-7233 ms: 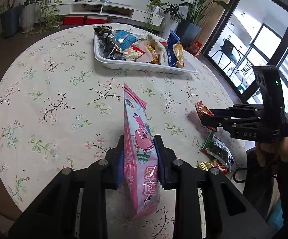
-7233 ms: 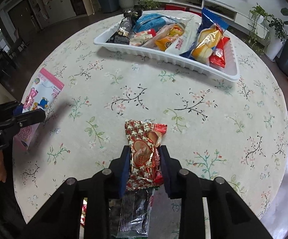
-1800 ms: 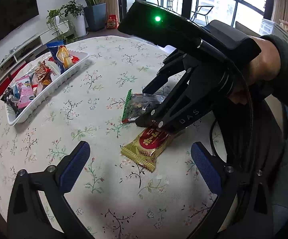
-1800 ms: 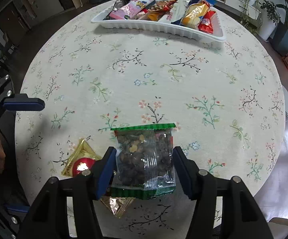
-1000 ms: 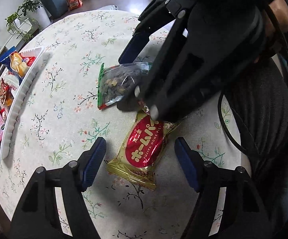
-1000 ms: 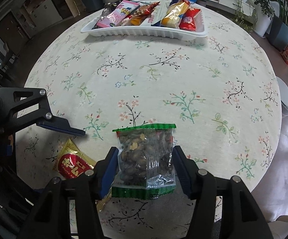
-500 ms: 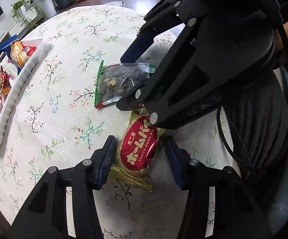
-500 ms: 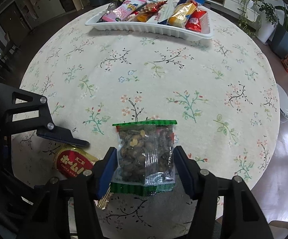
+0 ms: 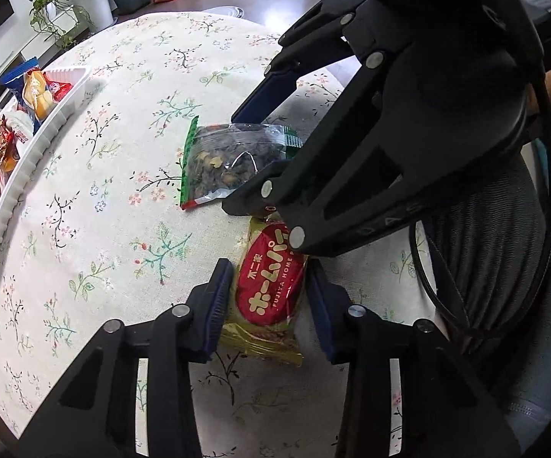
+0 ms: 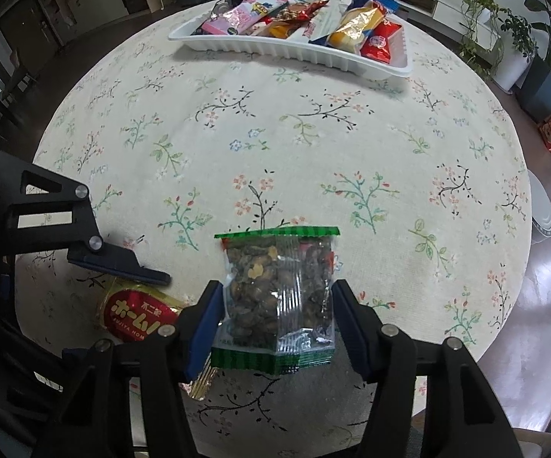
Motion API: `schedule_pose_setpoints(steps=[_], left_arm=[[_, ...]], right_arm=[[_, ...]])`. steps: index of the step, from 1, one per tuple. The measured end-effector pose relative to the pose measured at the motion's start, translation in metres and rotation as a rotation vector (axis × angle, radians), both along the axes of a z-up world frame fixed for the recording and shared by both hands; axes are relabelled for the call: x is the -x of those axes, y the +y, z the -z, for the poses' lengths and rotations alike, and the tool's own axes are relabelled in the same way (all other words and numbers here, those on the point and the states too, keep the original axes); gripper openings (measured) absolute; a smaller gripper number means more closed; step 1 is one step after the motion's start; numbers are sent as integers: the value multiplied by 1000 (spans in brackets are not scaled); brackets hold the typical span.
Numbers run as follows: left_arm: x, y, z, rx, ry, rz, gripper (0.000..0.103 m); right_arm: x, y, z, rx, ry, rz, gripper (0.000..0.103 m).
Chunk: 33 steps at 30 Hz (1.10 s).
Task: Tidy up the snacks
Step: 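Close the left gripper on the gold-red Home Pie packet, then carry the Home Pie packet and nut bag with both grippers over the tray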
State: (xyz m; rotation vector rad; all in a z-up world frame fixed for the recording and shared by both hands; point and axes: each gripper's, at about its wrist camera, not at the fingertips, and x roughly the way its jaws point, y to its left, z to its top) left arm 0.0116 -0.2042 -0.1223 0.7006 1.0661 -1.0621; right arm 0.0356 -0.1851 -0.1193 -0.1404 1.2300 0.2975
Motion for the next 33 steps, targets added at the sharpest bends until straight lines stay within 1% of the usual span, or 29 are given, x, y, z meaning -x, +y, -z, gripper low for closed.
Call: schedule_pose_setpoints(steps=[6,8,10,13,17,20,22,28,31,33], left_arm=[[-2,8,2,40,31,-30,33],[-1,14,1,56,42,-45,30],[-1,20,2,70,49,-60,30],[-2,30,1,85,54,-80,30],[4,44,-2,109,63,-101,30],[0,49,-3,131,70,-120,30],[3,62,-6,156,73,-145,30],[-3,103,-21,231,68,-254,30],[-9,130,-33,280,65,-326,30],[-18,149,-41,308,43,-382,30]], right_arm=[[3,1,-1,-1,-3,-9,55],[3,0,-3,-13,-6,-4,47],[5,-3,-5,-23,-8,6,42],[6,-6,-7,-31,-10,12,39],[6,-8,-10,-47,-12,14,37],[7,-8,-13,-67,-17,18,36],[7,-9,-16,-80,-24,28,36],[8,-19,-23,-127,-46,65,36],[7,-24,-28,-151,-62,86,36],[6,-30,-32,-175,-75,108,36]])
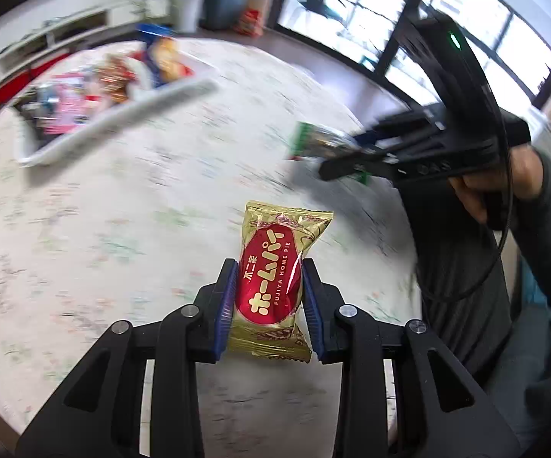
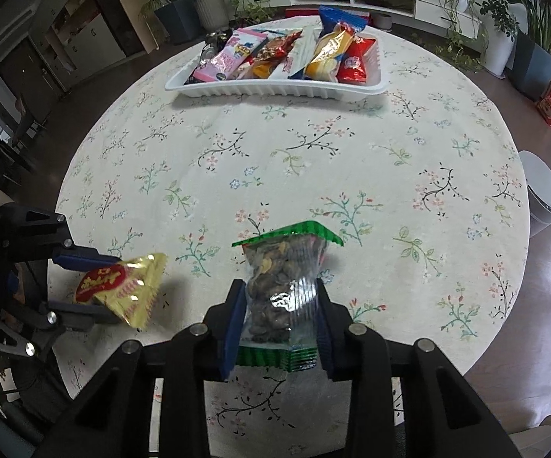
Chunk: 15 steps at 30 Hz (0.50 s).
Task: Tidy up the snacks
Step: 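Carry the Home Pie packet and nut bag with both grippers over the tray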
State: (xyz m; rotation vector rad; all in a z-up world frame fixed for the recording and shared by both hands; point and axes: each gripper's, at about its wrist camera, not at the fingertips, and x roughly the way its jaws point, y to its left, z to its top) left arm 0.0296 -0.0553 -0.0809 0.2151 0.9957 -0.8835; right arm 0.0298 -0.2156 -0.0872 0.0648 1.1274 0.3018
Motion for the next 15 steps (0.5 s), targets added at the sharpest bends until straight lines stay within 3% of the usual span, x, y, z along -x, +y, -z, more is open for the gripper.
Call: schedule_pose_setpoints(steps=[7,15], left_arm=[[-38,55,-42,89,-67,-227,30],[-112,94,-105,190,-143,-445,30]], right_arm=[[-17,-40,-27,-84,-81,151,36],[-61,-61,-86,-157,-218,243,36]])
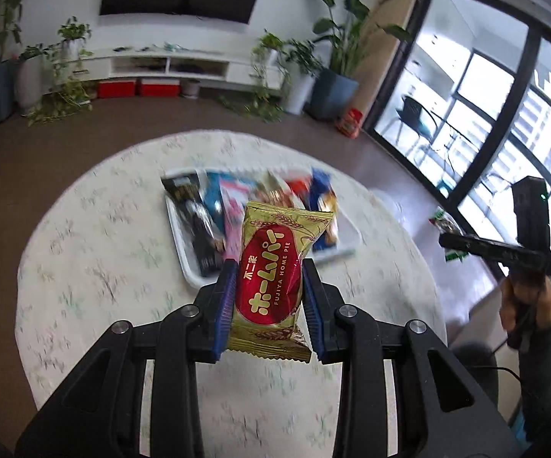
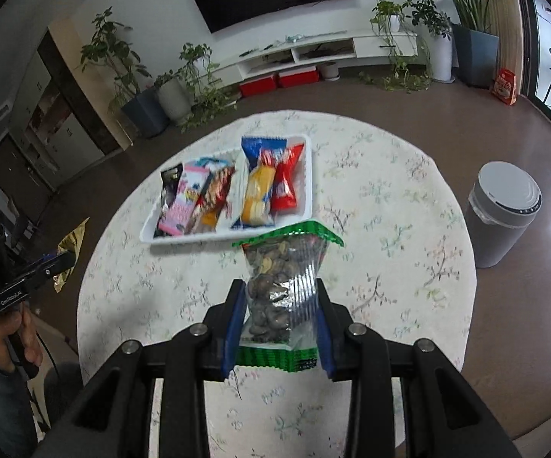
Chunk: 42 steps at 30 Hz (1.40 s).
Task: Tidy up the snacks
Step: 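Carry the Home Pie packet and nut bag with both grippers over the tray, then open both grippers to release both snacks into the tray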
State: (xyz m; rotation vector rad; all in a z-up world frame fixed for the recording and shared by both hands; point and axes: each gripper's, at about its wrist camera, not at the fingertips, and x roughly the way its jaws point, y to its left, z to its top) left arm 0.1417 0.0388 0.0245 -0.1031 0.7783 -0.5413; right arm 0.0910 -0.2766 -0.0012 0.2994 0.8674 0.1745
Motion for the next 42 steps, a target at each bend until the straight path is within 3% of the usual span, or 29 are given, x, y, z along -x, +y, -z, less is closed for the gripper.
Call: schedule_pose_setpoints(steps=[3,8,14,20,33,42], left_arm=[[-26,-11,-14,5,-24,-28,30],[-79,-43,-11,-14,-17,-42,30],[-125,-75,18,-61,-2,-52,30],[-160,-92,57,-101,27,-59,30],[-201,-104,121,-147,72,-90,31],[-201,-97,130,-147,44,-122,45]], right_arm=[[-29,16,-19,-2,-44,-14,36],[-85,60,-29,-9,-66,-73,36],[-142,97,-8,-16,-17,-100,36],[-179,111,22,49,49,-94,36],[-207,126,61,163,121,-103,36],[-207,130,65,210,118,-106,38]])
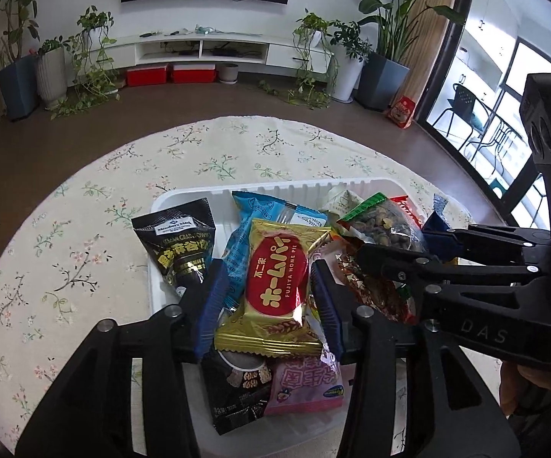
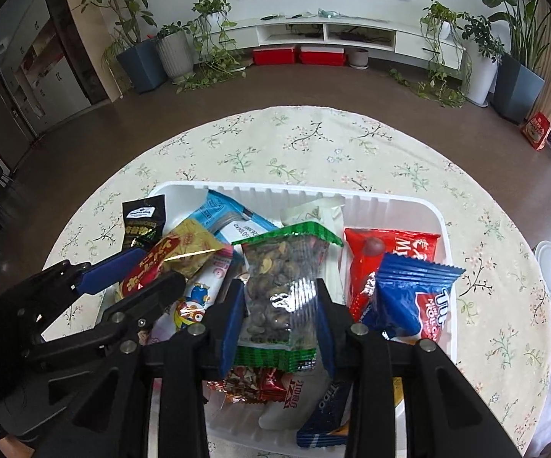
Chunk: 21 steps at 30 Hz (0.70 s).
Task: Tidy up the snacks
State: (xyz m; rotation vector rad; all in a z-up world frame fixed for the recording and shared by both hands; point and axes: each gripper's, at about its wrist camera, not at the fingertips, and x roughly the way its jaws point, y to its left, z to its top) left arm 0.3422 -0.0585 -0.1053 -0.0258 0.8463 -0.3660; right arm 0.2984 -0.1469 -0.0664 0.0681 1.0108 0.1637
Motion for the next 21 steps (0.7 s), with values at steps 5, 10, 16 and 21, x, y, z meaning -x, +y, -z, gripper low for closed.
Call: schedule_pose_setpoints(steps=[5,10,16,21], left_arm=[[19,5,-14,-19,-43,-23,68],[45,16,-26,-35,-84,-44,78],[100,40,-55,-14,-189,-122,103],[153,44,-71,-17,-259,-127,103]], right_arm=[[7,-4,-4,6,-17,19,49],[17,-2,-12,34,-51,13,57],[51,-6,-38,26,-143,48,72],[85,-16,-62,-8,-241,85,83]])
